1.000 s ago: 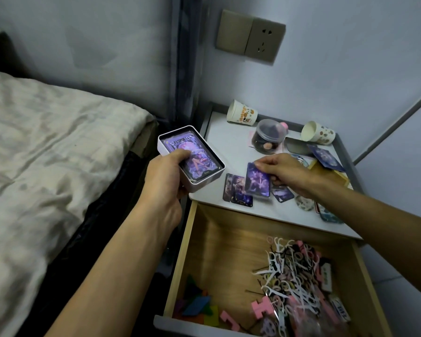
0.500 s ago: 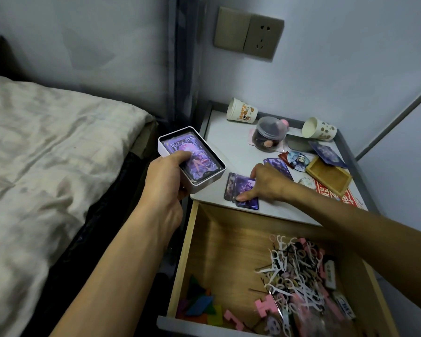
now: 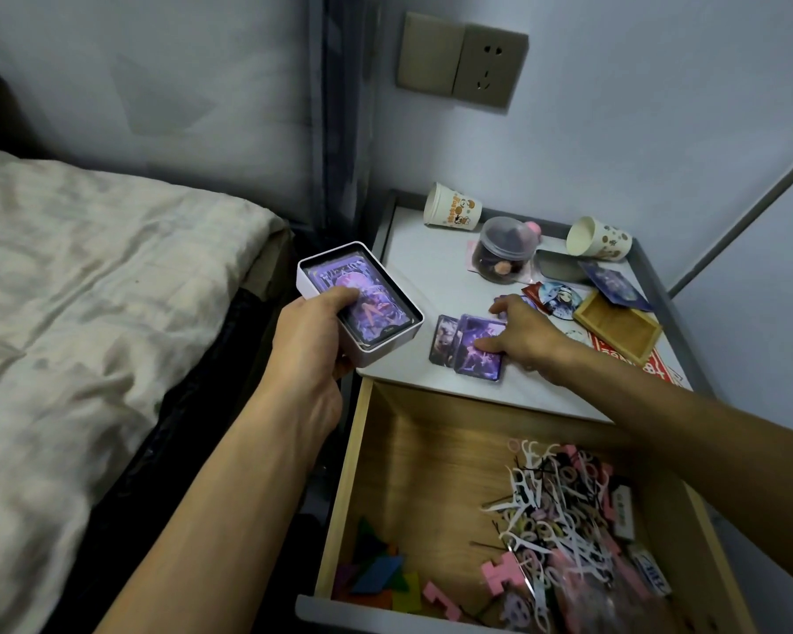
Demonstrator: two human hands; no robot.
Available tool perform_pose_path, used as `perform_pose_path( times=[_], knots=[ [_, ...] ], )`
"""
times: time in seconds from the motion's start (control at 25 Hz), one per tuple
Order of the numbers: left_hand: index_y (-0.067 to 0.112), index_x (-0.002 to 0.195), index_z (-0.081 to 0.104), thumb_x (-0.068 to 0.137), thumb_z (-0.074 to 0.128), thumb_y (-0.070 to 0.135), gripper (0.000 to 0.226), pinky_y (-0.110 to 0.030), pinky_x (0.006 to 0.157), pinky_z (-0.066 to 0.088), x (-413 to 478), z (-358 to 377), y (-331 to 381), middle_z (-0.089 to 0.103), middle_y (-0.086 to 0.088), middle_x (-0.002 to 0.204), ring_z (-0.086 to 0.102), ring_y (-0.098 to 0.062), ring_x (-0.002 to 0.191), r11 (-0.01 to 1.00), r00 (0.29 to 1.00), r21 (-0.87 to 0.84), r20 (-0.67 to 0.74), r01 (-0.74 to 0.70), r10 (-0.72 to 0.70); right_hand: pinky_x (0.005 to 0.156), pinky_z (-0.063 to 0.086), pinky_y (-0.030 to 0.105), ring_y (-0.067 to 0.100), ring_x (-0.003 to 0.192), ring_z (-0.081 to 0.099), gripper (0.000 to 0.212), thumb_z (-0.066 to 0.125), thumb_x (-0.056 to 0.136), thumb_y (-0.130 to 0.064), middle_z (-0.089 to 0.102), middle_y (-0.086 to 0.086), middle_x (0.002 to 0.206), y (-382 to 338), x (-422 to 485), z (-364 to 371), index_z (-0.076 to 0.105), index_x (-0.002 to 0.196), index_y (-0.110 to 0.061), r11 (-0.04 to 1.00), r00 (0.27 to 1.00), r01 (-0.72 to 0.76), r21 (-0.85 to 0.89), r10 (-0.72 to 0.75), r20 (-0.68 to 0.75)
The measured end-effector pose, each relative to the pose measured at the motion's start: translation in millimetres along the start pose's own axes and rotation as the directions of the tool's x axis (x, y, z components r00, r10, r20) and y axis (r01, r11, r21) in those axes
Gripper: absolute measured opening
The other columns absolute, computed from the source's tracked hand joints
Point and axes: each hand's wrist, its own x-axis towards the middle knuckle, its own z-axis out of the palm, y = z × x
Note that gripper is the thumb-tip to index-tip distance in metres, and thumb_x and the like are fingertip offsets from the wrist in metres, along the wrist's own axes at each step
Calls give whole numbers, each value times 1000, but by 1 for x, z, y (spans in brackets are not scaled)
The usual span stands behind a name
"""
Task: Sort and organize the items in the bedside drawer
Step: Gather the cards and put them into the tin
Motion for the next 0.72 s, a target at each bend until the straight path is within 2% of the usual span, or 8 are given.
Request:
perform_pose_path(
  times=[0.12,0.2,0.32,0.4,0.48,0.56,0.6,0.72],
  knots=[
    [7,114,65,88,62,12,27,-41,83,56,0,2,-4,75,-9,90,69,-21,72,1000,1000,18,9,-4,4,36,36,17,11,54,57,58,74,83,-4,65,16,108,5,-10,-7,45,133,-9,941,994,-105,323,104,20],
    [8,112,65,88,62,11,24,-42,82,57,-1,4,-7,75,-9,86,70,-21,70,999,1000,46,17,-7,7,39,42,16,9,50,64,51,71,84,1,70,13,93,4,-29,-14,49,130,-3,815,994,-106,570,92,53],
    [8,106,67,88,63,10,19,-36,72,57,-7,9,-17,75,-9,85,70,-19,66,990,994,139,105,-10,-5,68,60,27,20,86,73,45,68,83,3,74,14,100,7,-67,-21,55,126,3,566,997,-59,823,-15,82],
    [6,108,68,88,64,11,20,-31,66,55,-15,15,-29,76,-9,88,71,-19,68,972,977,236,207,-4,-46,73,61,30,25,92,72,46,68,78,-1,72,19,107,12,-98,-26,57,123,0,473,986,-86,877,-86,143],
    [4,111,68,88,64,11,24,-33,73,57,-22,22,-45,75,-13,93,72,-26,79,948,953,319,281,17,-111,66,61,28,23,83,72,46,68,72,-3,72,22,105,19,-121,-33,58,117,-4,487,971,-105,867,-139,196],
    [3,113,67,89,65,16,28,-46,94,53,-27,28,-59,74,-16,100,69,-36,98,924,923,379,335,50,-188,63,61,29,23,79,74,39,68,77,0,73,19,99,23,-129,-38,59,114,-4,610,969,-74,789,-144,202],
    [4,114,67,90,65,21,30,-50,100,49,-30,30,-66,74,-16,102,67,-38,104,917,908,394,356,70,-222,65,62,30,24,80,74,35,68,81,1,74,18,97,26,-129,-40,59,114,-3,677,973,-48,735,-133,186],
    [9,114,67,91,62,32,33,-48,99,49,-40,33,-85,74,-13,103,68,-36,104,898,895,435,369,73,-251,69,62,37,26,82,74,35,72,82,1,75,14,95,35,-123,-39,60,114,-3,796,984,11,605,-117,136]
  ],
)
